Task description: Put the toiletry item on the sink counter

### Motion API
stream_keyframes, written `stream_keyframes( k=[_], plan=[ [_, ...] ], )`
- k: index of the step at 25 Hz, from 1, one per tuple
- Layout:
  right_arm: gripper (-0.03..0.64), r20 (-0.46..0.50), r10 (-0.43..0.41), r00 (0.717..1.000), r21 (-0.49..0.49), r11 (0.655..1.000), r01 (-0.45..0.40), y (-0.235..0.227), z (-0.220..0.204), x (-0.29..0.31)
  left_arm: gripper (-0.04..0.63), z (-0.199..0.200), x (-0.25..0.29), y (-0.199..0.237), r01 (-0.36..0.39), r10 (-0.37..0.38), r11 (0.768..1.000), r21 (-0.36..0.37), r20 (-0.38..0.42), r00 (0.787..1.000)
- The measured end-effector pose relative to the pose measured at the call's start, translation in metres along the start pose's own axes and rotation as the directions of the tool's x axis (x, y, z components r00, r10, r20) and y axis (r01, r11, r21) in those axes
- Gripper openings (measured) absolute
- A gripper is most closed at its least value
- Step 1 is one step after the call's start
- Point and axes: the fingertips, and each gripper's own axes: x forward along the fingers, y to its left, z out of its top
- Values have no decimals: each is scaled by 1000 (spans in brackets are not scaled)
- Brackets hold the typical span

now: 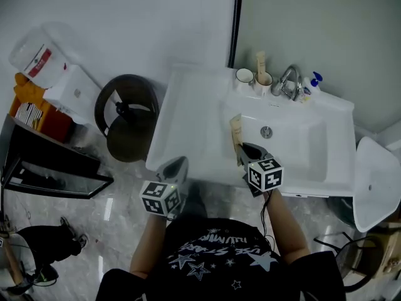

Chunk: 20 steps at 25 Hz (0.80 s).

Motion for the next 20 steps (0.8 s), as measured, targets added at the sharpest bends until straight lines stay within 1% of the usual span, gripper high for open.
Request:
stream_keyframes(
  k=[3, 6, 9, 12, 14, 16, 20],
  plan=[
    [35, -25, -21, 999, -39, 999, 20, 0, 15, 24, 20, 13, 11, 28, 5, -5, 1000, -7, -9, 1000],
    [35, -46, -50, 998, -74, 996, 46, -3, 30, 45, 20, 27, 22, 51, 20, -20, 1000, 0, -17, 1000],
    [35, -72, -81, 994, -150, 986, 69, -5, 45, 67, 20, 42, 32, 73, 32, -32, 999, 8, -19, 999],
    [35, -88, -97, 991, -230, 970, 74, -3, 60, 90, 20, 54, 42, 93, 48, -48, 999, 7, -21, 999],
    [35, -95, -110, 989, -284, 955, 79, -2, 72, 106, 20, 61, 49, 105, 59, -59, 998, 8, -23, 998],
    [35, -103, -136, 985, -347, 933, 92, -1, 85, 122, 20, 67, 56, 116, 71, -71, 997, 11, -27, 997],
    [35, -156, -199, 967, -451, 886, 110, -6, 98, 156, 20, 77, 72, 132, 104, -103, 994, 27, -39, 994]
  ],
)
